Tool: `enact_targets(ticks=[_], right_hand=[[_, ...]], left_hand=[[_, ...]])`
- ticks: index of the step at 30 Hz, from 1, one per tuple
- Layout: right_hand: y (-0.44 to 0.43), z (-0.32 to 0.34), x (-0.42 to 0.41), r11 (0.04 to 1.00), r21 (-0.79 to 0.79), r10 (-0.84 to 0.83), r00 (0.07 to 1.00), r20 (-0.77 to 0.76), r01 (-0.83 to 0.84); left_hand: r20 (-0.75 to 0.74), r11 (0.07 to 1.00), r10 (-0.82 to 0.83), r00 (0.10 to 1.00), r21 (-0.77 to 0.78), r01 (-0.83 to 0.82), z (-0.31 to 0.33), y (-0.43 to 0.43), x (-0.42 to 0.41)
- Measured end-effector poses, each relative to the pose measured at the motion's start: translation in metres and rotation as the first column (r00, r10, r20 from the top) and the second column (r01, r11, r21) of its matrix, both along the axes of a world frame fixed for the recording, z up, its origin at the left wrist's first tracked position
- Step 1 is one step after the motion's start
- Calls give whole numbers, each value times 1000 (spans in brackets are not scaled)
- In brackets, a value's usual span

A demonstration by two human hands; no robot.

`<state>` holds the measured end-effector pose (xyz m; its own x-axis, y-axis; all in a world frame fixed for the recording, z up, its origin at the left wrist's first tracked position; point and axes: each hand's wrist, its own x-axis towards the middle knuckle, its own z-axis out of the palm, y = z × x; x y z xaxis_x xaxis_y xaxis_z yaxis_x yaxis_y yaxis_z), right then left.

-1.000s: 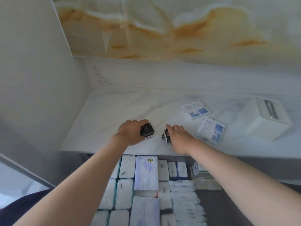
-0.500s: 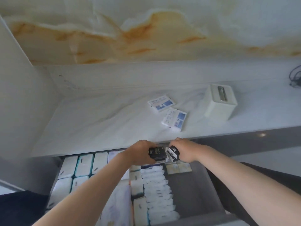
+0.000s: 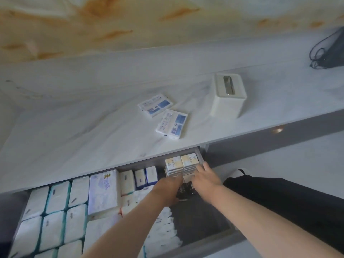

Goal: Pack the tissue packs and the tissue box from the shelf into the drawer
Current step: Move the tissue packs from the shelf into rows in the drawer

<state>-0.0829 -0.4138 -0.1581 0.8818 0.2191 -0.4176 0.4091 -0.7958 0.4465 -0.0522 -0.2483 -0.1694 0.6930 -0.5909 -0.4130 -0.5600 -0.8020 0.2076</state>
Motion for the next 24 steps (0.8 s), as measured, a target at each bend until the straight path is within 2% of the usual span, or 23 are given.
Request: enact_targets(ticks=[2,6,11,15,19,24], right_hand=[[1,-15,-3,998,-49,38,999,-8,-38],[2,-28,-5,996,-49,79,997,-2,-79],[7,-31,-2,999,-4,35,999,42,-35],[14,-34,6,997,-71,9,999,44,-6],[17,-33,9,975,-221,48,997,61,-33],[21,-33,13,954,-292,74,997,30,-62]], left_hand=[[59,997,-42,997,73,38,-7,-5,3],[115,993,12,993,118,-25,-20,-15,10],[198,971,-9,980,236,-39,-33,-18,14],[212,932,-50,976,362,-31,-29,-19,14],[204,915,-78,976,403,-11,-28,-17,14],[245,937,-55,968,348,-35,-22,-10,13]])
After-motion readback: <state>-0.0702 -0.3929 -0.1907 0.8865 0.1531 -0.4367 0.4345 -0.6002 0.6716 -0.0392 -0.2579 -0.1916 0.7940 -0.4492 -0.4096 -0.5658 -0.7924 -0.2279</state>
